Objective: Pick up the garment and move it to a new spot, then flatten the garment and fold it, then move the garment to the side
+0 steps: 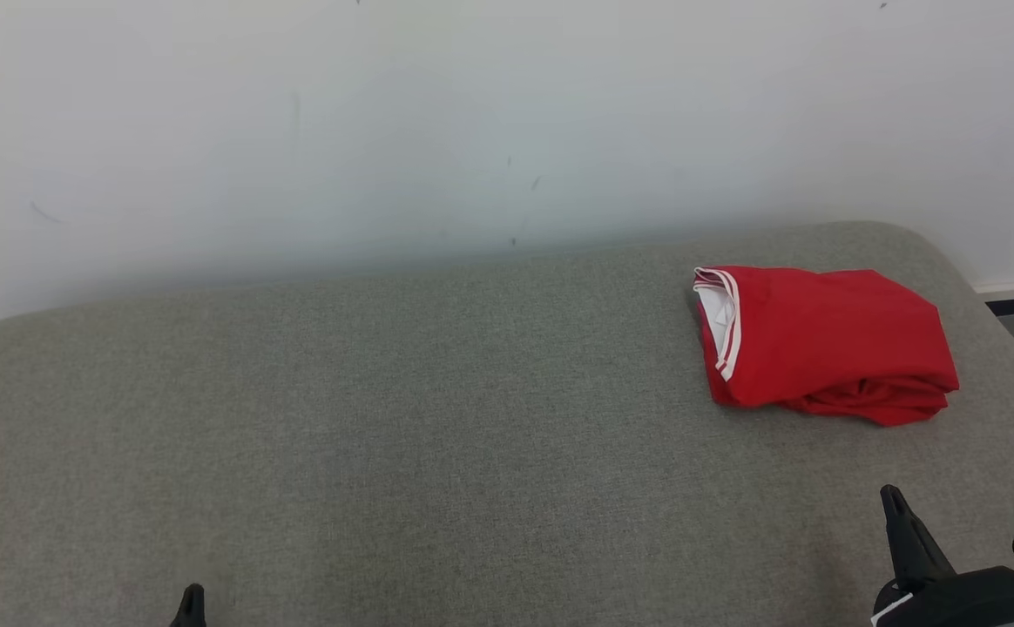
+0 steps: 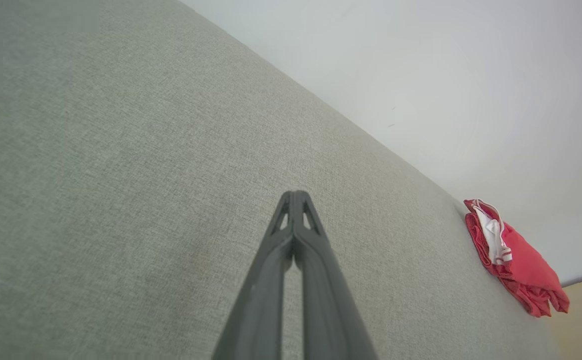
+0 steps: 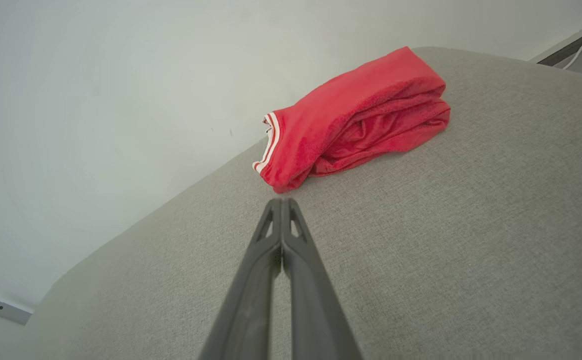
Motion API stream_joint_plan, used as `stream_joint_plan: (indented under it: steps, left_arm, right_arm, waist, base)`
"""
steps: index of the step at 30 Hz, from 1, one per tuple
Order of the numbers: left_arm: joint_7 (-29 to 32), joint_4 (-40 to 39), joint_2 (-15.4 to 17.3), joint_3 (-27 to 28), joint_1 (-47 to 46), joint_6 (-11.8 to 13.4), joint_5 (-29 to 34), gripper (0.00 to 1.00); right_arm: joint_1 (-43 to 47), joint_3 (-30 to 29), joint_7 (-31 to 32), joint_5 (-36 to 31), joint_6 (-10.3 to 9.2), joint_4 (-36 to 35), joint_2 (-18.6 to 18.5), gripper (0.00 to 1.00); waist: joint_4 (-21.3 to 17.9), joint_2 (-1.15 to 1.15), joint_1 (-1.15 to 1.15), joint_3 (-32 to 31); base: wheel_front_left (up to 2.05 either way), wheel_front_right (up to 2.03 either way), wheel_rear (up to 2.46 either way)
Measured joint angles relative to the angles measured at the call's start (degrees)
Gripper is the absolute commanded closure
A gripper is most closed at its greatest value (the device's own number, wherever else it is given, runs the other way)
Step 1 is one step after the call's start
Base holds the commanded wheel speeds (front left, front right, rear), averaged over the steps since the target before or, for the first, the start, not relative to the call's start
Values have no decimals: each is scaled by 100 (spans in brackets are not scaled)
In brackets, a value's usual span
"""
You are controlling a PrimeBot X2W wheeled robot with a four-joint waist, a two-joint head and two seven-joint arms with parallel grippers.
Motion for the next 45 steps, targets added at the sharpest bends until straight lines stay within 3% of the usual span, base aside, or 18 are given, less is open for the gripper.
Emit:
stream_joint_plan:
  steps: [31,37,45]
  left_arm:
    - [304,495,-56,371,-570,-450,-2671,100]
    - [405,658,-81,516,-795,-602,-3616,100]
    - [479,751,-129,590,-1012,-728,-4284,100]
  right_arm:
    - [-370,-625,606,1950,454,369,630,100]
    - [-554,-848,821,2637,620,516,845,100]
    - [-647,-1005,961,3120,749,589,1003,100]
  waist:
    - [104,0,0,187]
    - [141,0,0,254]
    - [168,0,0,302]
  base:
    - [0,0,0]
    - [0,0,0]
    - [0,0,0]
